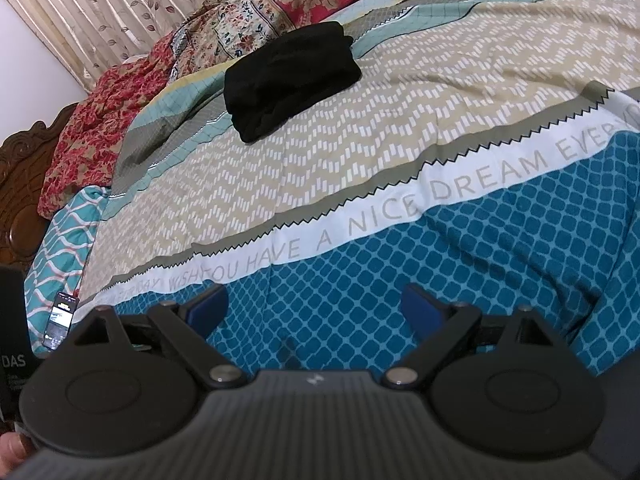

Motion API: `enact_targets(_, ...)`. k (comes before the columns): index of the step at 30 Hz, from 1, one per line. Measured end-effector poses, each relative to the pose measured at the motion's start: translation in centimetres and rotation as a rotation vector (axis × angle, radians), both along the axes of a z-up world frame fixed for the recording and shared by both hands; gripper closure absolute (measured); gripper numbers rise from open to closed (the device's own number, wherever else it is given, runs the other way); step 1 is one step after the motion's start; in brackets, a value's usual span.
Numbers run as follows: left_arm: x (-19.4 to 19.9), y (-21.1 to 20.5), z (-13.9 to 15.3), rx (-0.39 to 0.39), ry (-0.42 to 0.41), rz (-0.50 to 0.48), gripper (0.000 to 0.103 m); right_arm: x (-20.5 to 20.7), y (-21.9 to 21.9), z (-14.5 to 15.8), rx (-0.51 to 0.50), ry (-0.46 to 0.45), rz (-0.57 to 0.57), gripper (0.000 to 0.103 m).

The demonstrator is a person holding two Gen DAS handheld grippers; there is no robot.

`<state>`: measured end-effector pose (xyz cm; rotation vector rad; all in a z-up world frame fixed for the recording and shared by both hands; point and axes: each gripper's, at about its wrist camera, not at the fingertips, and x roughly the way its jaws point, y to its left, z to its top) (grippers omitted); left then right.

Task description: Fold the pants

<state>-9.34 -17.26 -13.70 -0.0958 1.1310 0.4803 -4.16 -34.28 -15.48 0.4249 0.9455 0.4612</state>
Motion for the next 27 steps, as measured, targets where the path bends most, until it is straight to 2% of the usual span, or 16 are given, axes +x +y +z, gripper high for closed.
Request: enact_targets(27,-0.09,0.49,-0.15,0.007,0.002,0.019,0.000,-0.01,0.03,-0.01,-0.003,-0.004,-0.002,0.008)
